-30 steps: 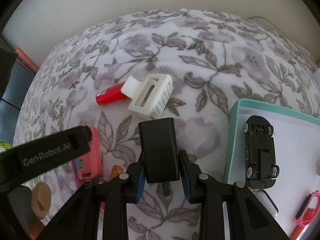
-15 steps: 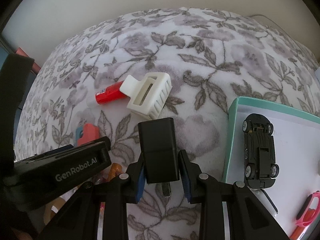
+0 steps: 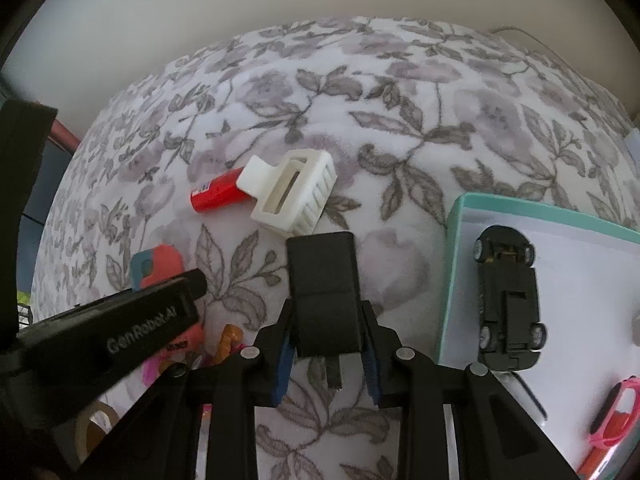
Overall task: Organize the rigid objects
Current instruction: 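Close the left tool on the pink-and-blue case and lift it, then carry the black plug and pink-blue case over the teal tray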
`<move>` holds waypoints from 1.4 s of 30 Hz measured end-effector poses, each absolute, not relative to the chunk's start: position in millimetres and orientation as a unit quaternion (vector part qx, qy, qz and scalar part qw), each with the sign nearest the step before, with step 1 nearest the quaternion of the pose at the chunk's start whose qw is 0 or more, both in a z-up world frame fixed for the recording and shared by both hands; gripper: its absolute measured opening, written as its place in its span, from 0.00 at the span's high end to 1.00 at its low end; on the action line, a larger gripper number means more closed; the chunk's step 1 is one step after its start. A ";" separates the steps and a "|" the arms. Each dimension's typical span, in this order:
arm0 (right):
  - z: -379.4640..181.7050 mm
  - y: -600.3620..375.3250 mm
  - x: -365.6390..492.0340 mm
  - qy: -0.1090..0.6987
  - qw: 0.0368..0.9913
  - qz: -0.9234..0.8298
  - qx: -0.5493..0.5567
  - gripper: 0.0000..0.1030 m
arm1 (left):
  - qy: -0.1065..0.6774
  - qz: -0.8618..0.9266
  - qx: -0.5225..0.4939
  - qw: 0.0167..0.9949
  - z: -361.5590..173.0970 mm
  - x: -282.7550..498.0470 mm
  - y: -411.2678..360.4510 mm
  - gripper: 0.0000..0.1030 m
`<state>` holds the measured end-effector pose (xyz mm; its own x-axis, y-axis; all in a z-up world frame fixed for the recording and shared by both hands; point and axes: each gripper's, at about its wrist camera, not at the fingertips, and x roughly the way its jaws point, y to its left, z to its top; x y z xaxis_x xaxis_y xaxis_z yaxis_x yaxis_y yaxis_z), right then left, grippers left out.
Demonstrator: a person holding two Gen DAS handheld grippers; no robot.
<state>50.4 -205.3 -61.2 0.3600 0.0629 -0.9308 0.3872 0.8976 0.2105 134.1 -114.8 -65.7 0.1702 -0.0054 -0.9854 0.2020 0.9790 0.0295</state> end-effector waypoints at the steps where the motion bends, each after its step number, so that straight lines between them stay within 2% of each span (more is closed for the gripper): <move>1: -59.8 -206.3 49.9 0.555 0.800 -0.102 0.202 0.71 | 0.637 -0.066 0.075 0.764 -61.7 134.1 -114.9 0.58; 10: -36.7 -216.1 45.1 0.533 0.812 -0.102 0.213 0.71 | 0.599 -0.070 0.055 0.796 -15.0 134.7 -113.6 0.58; 22: 25.5 -248.7 20.5 0.467 0.846 -0.141 0.215 0.71 | 0.539 -0.121 0.037 0.833 44.5 118.8 -122.7 0.58; 30: 41.4 -280.7 -3.0 0.456 0.844 -0.188 0.212 0.71 | 0.546 -0.151 0.019 0.824 42.1 100.1 -155.4 0.58; 42: 39.3 -327.1 -33.8 0.463 0.826 -0.244 0.211 0.71 | 0.548 -0.195 0.050 0.812 33.0 66.5 -211.9 0.58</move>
